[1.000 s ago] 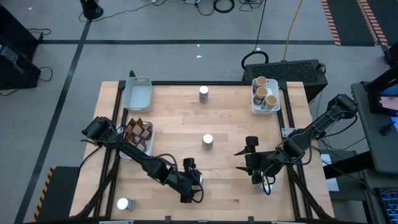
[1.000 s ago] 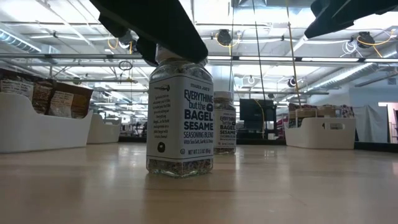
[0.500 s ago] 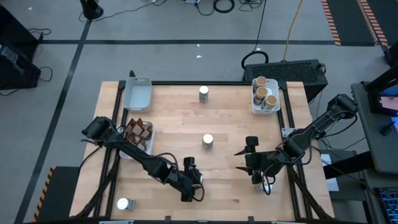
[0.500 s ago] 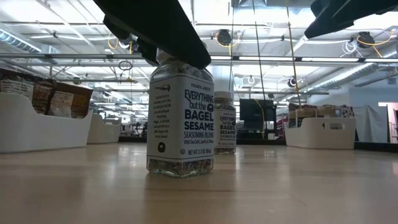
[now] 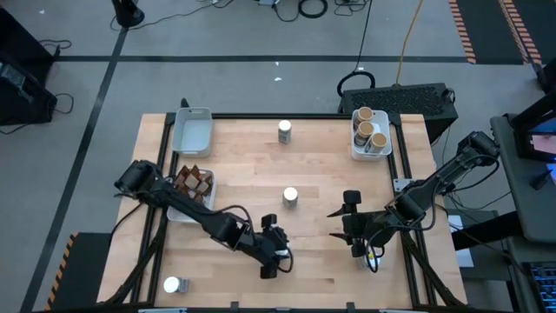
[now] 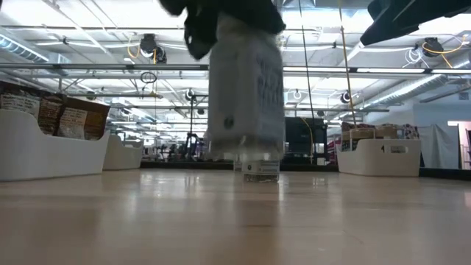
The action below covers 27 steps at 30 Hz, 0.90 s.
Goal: Sort spices by type
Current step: Put the white seasoning bottle into the gray bin
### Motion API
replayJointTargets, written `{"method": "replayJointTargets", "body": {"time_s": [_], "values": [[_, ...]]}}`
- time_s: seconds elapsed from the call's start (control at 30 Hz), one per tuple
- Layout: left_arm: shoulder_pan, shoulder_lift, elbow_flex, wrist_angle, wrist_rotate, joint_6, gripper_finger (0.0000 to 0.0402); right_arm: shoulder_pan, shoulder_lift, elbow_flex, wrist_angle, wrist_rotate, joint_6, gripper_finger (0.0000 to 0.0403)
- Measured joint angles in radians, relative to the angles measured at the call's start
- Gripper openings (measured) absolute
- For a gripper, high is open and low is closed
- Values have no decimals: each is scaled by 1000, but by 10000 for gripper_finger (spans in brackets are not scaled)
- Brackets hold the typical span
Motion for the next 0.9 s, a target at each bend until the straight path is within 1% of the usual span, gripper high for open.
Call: {"method": "replayJointTargets", "body": {"time_s": [0.13, 0.23, 0.33, 0.4, 0.53, 0.73, 0.9], "values": [[21, -41, 62, -138, -11, -2, 209, 0, 0, 0, -5, 0, 0, 226], [39, -89, 82, -183, -30, 5, 209, 0, 0, 0, -14, 0, 0, 226], [64, -159, 89, -202, -35, 18, 209, 0, 0, 0, -20, 0, 0, 226], [84, -213, 90, -236, -57, 22, 209, 0, 0, 0, -21, 0, 0, 226], [138, -308, 90, -374, -115, 24, 209, 0, 0, 0, -23, 0, 0, 226], [266, -431, 90, -600, -154, 26, 209, -2, 0, 0, -23, 0, -6, 226], [425, -512, 90, -768, -161, 32, 209, -23, 0, 0, -24, 1, -34, 226]]}}
